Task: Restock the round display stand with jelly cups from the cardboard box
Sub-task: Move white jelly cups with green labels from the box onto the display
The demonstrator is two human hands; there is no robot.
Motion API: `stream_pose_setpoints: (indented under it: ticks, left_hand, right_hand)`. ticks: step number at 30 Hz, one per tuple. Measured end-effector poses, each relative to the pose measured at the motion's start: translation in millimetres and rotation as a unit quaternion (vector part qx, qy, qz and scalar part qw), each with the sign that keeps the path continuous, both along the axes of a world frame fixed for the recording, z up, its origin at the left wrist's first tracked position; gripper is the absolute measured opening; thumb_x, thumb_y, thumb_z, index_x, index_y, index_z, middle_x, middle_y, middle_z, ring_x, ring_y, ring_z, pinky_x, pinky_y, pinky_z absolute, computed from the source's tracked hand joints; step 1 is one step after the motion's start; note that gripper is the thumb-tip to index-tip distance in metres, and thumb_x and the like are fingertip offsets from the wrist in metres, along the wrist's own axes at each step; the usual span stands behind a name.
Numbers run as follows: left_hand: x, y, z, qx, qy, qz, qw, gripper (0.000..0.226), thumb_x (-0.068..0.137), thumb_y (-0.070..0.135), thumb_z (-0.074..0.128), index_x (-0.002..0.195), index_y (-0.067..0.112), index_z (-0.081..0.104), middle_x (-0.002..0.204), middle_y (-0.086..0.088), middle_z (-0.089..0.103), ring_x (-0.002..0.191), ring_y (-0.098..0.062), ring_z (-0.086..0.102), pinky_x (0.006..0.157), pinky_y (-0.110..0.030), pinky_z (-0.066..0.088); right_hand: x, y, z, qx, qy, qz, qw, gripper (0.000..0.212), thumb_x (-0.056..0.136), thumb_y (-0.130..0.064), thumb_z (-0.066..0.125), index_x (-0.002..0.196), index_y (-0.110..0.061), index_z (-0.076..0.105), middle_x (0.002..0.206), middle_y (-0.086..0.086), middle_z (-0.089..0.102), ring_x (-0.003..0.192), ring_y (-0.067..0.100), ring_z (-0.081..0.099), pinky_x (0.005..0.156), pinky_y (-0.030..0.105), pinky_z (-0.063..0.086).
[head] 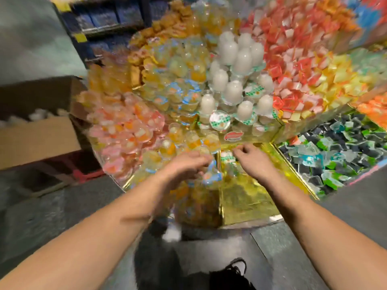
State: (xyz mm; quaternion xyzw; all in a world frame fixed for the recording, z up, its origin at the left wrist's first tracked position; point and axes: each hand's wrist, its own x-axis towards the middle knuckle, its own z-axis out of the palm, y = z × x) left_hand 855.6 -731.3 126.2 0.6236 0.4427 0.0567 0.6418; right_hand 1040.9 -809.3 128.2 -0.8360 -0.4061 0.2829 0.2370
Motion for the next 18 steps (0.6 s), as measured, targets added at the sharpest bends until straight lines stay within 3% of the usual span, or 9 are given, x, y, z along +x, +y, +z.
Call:
stream_pose_setpoints:
  ticks: [4,6,9,12,15,18]
  left_hand:
    - [-135.5,33.2,55.8,0.19,0.111,0.033,0.975,0.018,0.094,0.042,0.06,0.09,0.024,0.061,0.086,-0.002,0.065,0.072,-0.015,0.06,0.065,-0.021,0.045]
    - [-199.4,47.9,73.6,0.231,0.153,0.058,0.959,0.032,0.089,0.05,0.063,0.1,0.021,0.065,0.095,-0.001,0.068,0.086,-0.017,0.063,0.074,-0.024,0.047]
    - [-283.7,62.3,91.6,0.27,0.218,0.089,0.934,0.028,0.094,0.046,0.058,0.104,0.021,0.065,0.091,0.004,0.063,0.094,-0.02,0.061,0.068,-0.026,0.036]
    - [-352.6,76.3,98.9,0.291,0.271,0.122,0.909,0.03,0.095,0.048,0.055,0.109,0.023,0.063,0.102,0.0,0.066,0.099,-0.022,0.061,0.076,-0.028,0.044]
    - [-406.8,97.5,92.3,0.299,0.29,0.154,0.896,0.029,0.096,0.045,0.054,0.11,0.022,0.062,0.11,-0.001,0.066,0.095,-0.019,0.059,0.078,-0.028,0.044]
    - [-447.6,125.4,77.1,0.293,0.307,0.178,0.888,0.028,0.096,0.043,0.053,0.11,0.02,0.061,0.11,0.0,0.064,0.093,-0.014,0.054,0.077,-0.027,0.04]
  right_hand:
    - [-120.1,51.8,42.0,0.051,-0.051,0.11,0.991,0.022,0.097,-0.033,0.052,0.101,-0.017,0.067,0.11,0.012,0.069,0.107,0.031,0.061,0.069,0.03,0.033]
    - [-176.4,76.5,52.1,0.07,-0.077,0.166,0.981,0.025,0.098,-0.03,0.053,0.102,-0.011,0.068,0.108,0.013,0.069,0.105,0.032,0.061,0.069,0.032,0.033]
    - [-251.0,110.3,58.3,0.087,-0.108,0.251,0.958,0.028,0.098,-0.029,0.053,0.099,-0.004,0.065,0.105,0.02,0.068,0.102,0.035,0.062,0.076,0.037,0.039]
    - [-314.6,141.1,66.0,0.079,-0.149,0.316,0.934,0.032,0.1,-0.035,0.048,0.099,-0.008,0.065,0.108,0.023,0.067,0.104,0.037,0.062,0.071,0.034,0.04]
    - [-367.2,176.7,61.7,0.078,-0.139,0.375,0.913,0.023,0.097,-0.029,0.05,0.097,-0.008,0.061,0.107,0.02,0.067,0.102,0.036,0.062,0.071,0.035,0.04]
    - [-410.5,219.8,44.7,0.074,-0.141,0.417,0.895,0.02,0.094,-0.03,0.051,0.078,-0.019,0.054,0.099,0.014,0.069,0.098,0.032,0.063,0.071,0.033,0.041]
